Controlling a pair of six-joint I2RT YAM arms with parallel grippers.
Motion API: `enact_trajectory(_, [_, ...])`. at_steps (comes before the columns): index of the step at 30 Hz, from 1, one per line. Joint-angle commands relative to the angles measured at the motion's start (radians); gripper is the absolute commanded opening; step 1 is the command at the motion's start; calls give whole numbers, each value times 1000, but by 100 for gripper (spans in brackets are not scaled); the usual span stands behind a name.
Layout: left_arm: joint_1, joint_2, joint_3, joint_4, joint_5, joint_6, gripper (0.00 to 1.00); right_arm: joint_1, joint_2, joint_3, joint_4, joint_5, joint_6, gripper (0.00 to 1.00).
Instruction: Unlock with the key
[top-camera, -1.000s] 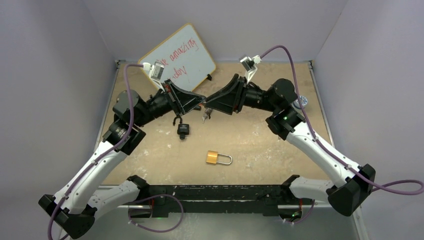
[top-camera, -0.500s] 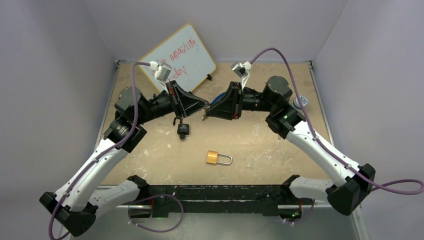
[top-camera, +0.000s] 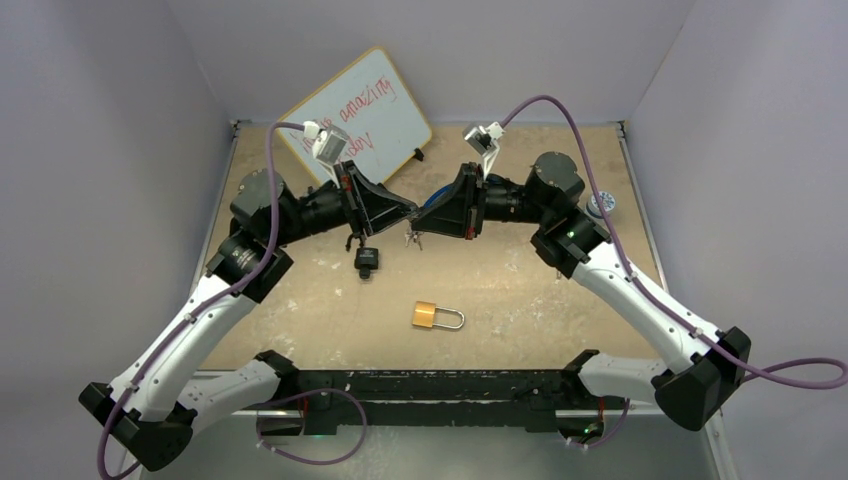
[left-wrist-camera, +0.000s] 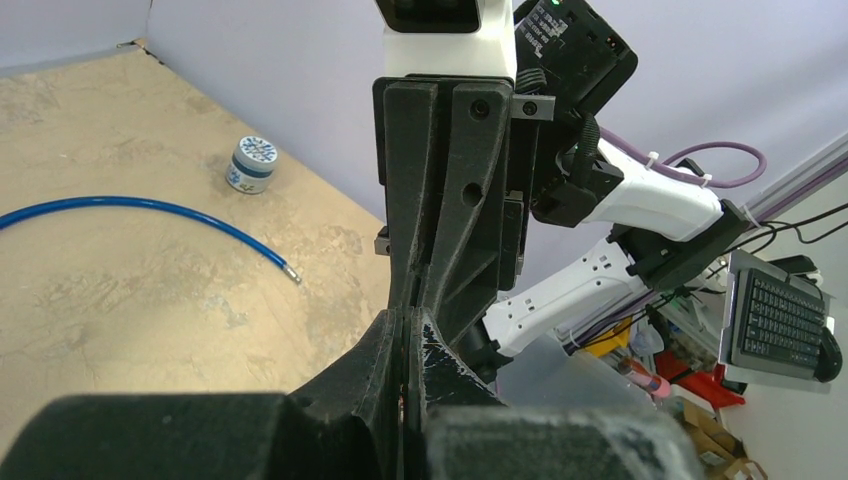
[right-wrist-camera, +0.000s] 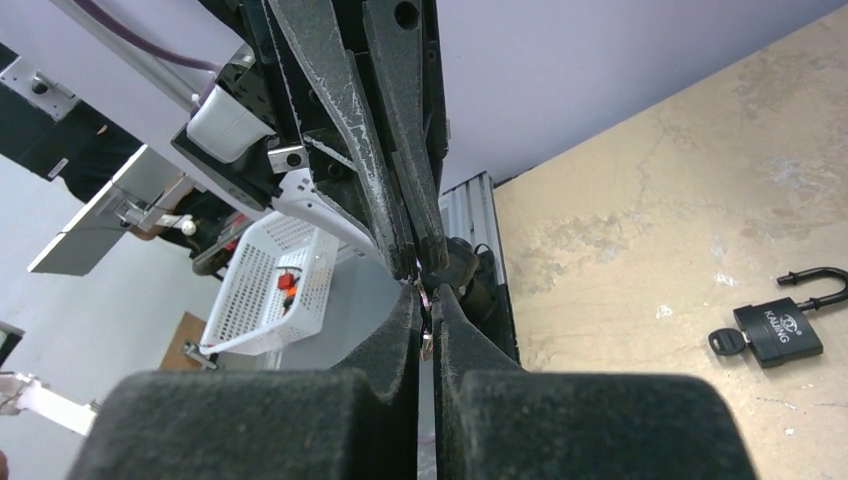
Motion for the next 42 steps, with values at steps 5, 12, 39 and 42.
enact_trajectory(5, [0, 5, 51, -22, -30, 22, 13, -3, -41, -34, 34, 103, -49, 0])
enact_trajectory(12, [0, -13, 68, -240, -335, 119, 62, -3, -83, -128, -129, 353, -92, 0])
enact_trajectory(39, [-410, 602, -318, 67, -87, 241, 48, -218, -187, -439, -723, 1029, 97, 0])
enact_trajectory(42, [-426, 666, -280, 43, -165, 251, 47, -227, -202, -448, -701, 999, 87, 0])
